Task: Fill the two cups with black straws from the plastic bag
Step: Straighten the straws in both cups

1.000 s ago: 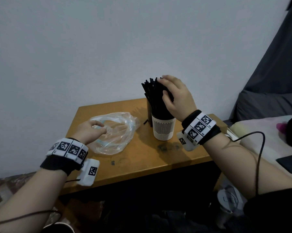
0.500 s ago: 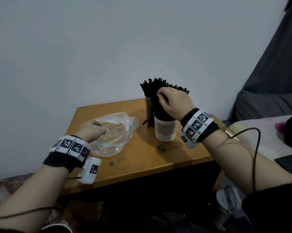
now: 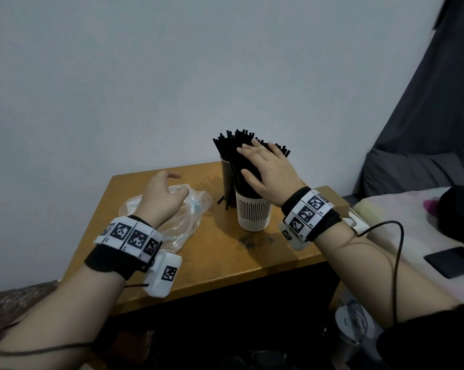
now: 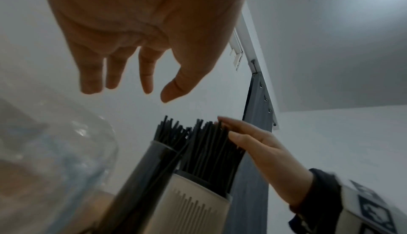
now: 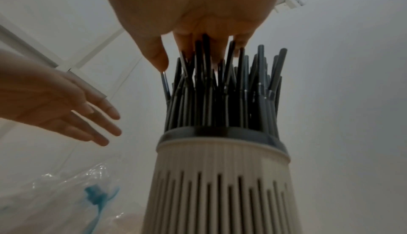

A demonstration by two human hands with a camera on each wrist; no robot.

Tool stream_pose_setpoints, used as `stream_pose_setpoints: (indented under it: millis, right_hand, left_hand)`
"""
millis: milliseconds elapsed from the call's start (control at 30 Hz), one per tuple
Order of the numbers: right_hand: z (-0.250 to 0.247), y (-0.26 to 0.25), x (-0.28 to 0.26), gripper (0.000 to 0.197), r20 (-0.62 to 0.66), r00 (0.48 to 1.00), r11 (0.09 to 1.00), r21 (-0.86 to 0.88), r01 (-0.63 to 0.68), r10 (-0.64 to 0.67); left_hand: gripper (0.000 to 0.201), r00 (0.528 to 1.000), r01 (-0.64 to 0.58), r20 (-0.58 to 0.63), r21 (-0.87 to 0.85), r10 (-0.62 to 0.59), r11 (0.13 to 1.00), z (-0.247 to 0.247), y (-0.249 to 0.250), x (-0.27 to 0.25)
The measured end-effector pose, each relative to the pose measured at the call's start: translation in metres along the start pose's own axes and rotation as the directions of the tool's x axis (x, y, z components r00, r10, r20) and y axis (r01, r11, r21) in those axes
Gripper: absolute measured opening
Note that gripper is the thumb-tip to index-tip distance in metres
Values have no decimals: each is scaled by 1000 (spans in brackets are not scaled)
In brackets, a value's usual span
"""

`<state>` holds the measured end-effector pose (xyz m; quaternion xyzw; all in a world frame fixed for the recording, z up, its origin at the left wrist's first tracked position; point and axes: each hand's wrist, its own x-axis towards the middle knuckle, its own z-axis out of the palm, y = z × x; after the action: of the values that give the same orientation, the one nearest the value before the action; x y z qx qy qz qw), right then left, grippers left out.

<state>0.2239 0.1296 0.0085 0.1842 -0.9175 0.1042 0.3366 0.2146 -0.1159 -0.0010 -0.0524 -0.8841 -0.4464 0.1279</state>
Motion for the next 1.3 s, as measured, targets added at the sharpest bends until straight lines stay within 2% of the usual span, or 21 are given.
stream_pose_setpoints:
  millis: [67,100,167,200,233,300,333,400,500,600,667,733,867,1033,1200,1300]
  right_hand:
    - [-2,-3,-6,56,-112,992,992,113,-53,66]
    - [-3,-5,-11,62,-189,972,978,182,-105,140]
    - [0,-12,-24,79,-305,878,907,328,-266,368]
    - [3,-17,-31,91,-295,812,836,406,-370,503]
    - [7,-22,-38,102,-234,746,742,478,-470,623]
    - [19,-30,-47,120,-80,655,583,545,-602,751]
    - [26,-32,-50,126,-27,635,543,548,-636,772]
    - [36,-30,-51,131,49,615,494,547,-676,787]
    - [44,-21,-45,132,133,563,419,536,-733,816]
    - [44,-13,-40,120,157,563,424,505,-752,811]
    - [42,-8,-40,102,148,591,467,475,-746,793]
    - [41,-3,-42,93,132,604,483,478,-734,786]
    - [38,8,-49,88,101,565,457,481,-748,819]
    - [39,17,-51,86,62,564,457,516,-725,824]
    - [47,16,-49,89,59,558,431,569,-700,828]
    - [49,17,-49,92,71,566,421,596,-684,821]
  left_hand:
    - [31,999,-39,2,-105,39,994,16,8,4]
    - [29,999,-47,7,-154,48,987,24,11,8]
    - [22,999,-3,30,-233,10,973,39,14,19]
    - [23,997,57,66,-275,-41,960,47,15,26]
    - [27,988,133,121,-310,-100,941,55,14,33]
    - [30,954,260,230,-303,-195,917,72,14,44]
    - [27,943,278,250,-233,-219,932,79,12,47]
    - [21,944,235,249,-46,-217,971,91,10,53]
    - [25,948,155,254,151,-190,976,104,9,60]
    - [9,941,123,274,263,-196,957,110,11,68]
    - [21,920,105,332,310,-211,945,113,9,74]
    - [30,902,120,369,287,-226,950,117,7,78]
    - [36,917,161,338,168,-211,972,128,2,83]
    - [38,941,148,271,218,-205,965,132,7,83]
    - [24,954,66,267,249,-133,966,135,11,77]
    - [28,961,-5,268,233,-59,973,140,14,71]
